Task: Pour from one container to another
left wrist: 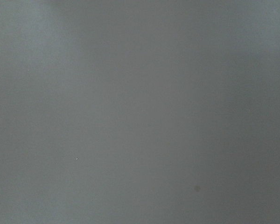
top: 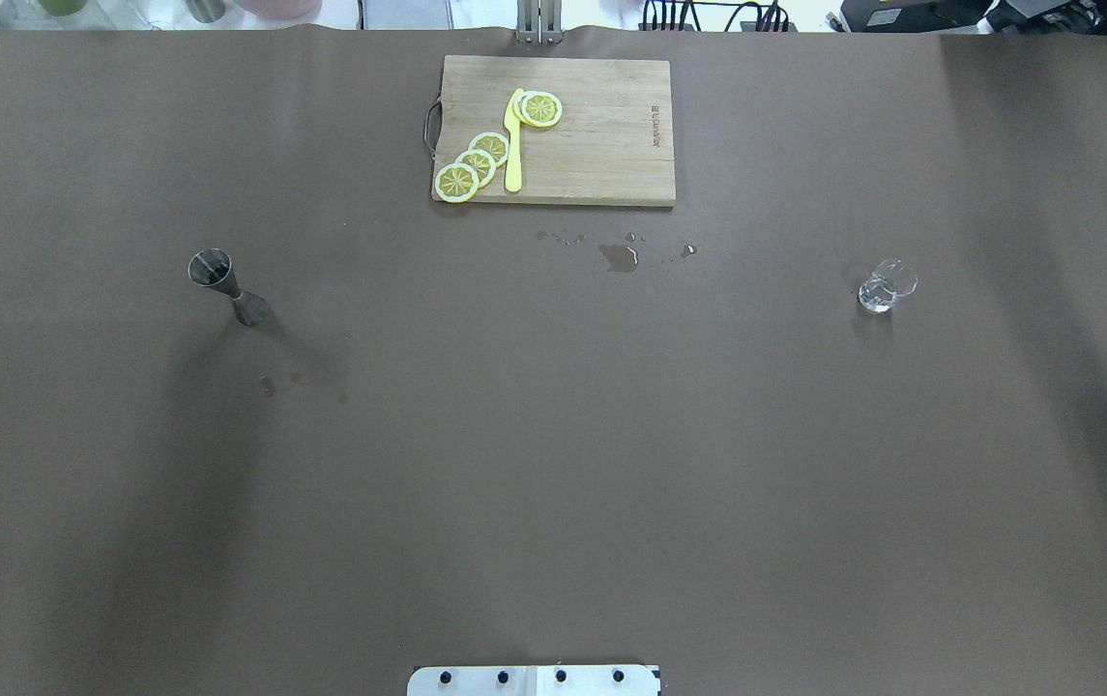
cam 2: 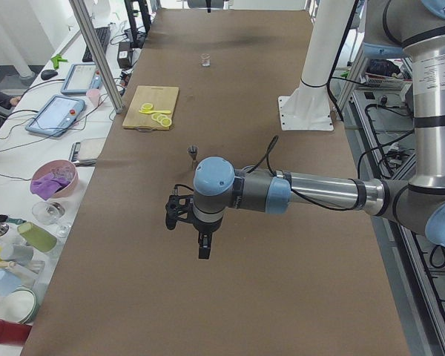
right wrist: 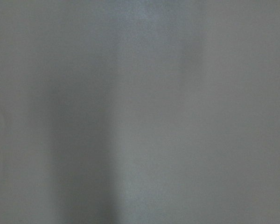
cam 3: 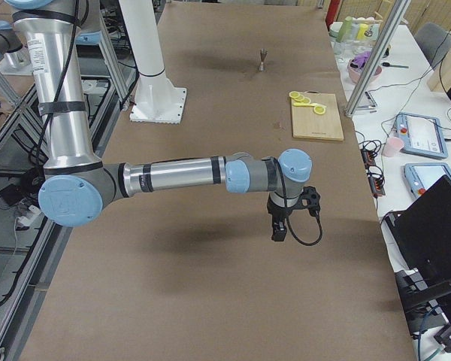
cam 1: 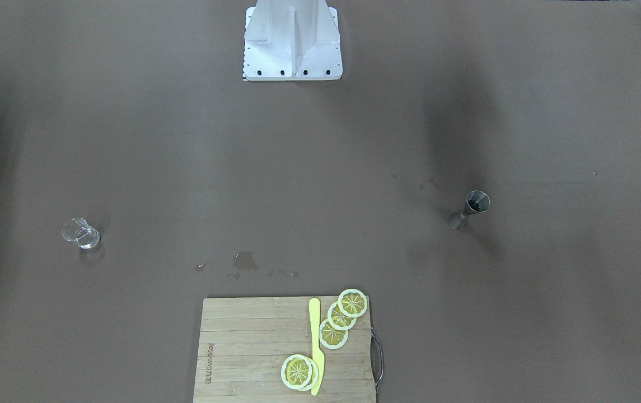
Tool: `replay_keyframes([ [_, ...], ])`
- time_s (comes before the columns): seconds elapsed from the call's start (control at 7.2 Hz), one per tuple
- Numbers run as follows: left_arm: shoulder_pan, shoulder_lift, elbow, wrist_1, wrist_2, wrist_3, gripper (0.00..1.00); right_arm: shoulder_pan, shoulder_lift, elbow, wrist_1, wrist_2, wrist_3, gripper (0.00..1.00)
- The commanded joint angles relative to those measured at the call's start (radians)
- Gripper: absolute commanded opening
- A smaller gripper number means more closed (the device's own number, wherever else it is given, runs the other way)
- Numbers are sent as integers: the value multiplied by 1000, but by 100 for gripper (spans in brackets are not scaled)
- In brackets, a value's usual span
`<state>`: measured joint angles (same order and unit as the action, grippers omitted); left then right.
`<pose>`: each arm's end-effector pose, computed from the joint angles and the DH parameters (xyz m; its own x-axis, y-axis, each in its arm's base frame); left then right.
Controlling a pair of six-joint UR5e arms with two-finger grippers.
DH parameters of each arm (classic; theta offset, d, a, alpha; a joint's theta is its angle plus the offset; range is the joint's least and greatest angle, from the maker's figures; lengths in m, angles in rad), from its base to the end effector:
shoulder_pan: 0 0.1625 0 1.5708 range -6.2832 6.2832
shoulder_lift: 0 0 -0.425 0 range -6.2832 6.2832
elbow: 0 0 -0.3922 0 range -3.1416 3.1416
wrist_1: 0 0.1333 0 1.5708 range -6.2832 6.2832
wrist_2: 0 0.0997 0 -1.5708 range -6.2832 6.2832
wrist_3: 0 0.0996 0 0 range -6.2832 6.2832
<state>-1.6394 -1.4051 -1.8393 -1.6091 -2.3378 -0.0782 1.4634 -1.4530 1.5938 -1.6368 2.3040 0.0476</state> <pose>-0.0934 -0.4234 0.5984 0.7175 -0.0293 -0.6960 0.1243 0.9885 0.0865 0.0080 -0.5472 0.5959 0.7377 -0.0820 0.6702 0.0719 0.9965 0.0429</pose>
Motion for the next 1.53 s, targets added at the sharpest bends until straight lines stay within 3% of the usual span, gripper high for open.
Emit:
replay_keyframes([
  [0.0,0,6,-1,-3,0,2,98,0,0,0,0,0,0,100],
  [1.39,0,0,-5,-54,2,-2,99,-2,5,-1,0,-2,0,100],
])
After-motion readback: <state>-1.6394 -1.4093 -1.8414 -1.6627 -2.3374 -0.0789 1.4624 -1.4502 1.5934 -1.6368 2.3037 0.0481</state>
